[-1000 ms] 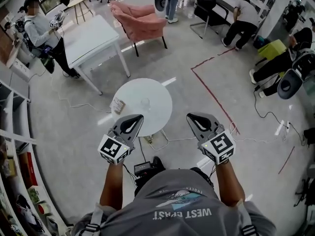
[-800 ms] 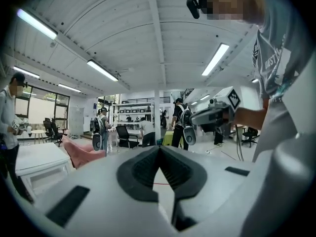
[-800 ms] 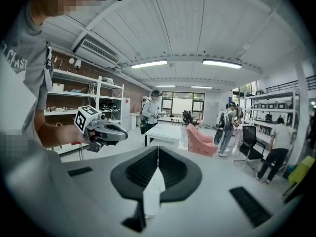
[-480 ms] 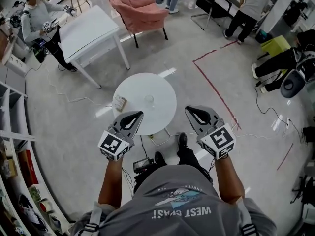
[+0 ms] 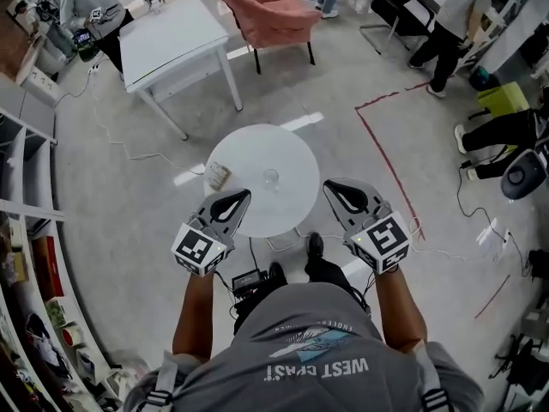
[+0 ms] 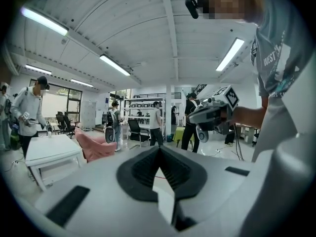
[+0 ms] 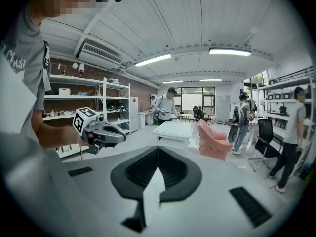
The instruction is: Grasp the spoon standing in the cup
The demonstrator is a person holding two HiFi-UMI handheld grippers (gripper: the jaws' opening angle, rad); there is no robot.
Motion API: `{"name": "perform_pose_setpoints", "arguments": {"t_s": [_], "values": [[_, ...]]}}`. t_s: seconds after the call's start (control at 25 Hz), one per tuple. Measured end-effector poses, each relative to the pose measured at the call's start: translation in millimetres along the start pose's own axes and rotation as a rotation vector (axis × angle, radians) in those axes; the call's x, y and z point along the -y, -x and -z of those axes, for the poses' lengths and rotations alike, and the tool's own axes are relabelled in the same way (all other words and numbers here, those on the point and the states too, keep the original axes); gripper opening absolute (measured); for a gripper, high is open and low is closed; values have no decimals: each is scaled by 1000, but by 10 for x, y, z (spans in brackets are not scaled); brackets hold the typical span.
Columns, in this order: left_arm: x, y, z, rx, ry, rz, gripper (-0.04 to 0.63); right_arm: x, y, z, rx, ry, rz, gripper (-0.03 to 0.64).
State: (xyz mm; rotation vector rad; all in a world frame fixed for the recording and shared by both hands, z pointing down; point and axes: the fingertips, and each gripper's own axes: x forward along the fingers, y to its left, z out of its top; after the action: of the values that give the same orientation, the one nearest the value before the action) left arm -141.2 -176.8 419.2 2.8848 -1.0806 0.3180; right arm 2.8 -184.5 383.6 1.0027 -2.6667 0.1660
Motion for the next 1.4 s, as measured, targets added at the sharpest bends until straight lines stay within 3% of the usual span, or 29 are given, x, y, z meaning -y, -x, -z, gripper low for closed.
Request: {"name": "perform_pose_setpoints", "arguments": {"t_s": [0.4, 1.2, 1.4], "values": [[-20, -138, 204, -54, 29, -37, 3, 128, -154, 124, -46, -19, -77, 3], [-25, -572, 1030, -231, 86, -8, 6, 324, -292, 655, -168, -104, -140, 3], [-16, -664, 1299, -291, 61, 9, 70, 331, -301, 756, -194, -125, -148, 3]]}}
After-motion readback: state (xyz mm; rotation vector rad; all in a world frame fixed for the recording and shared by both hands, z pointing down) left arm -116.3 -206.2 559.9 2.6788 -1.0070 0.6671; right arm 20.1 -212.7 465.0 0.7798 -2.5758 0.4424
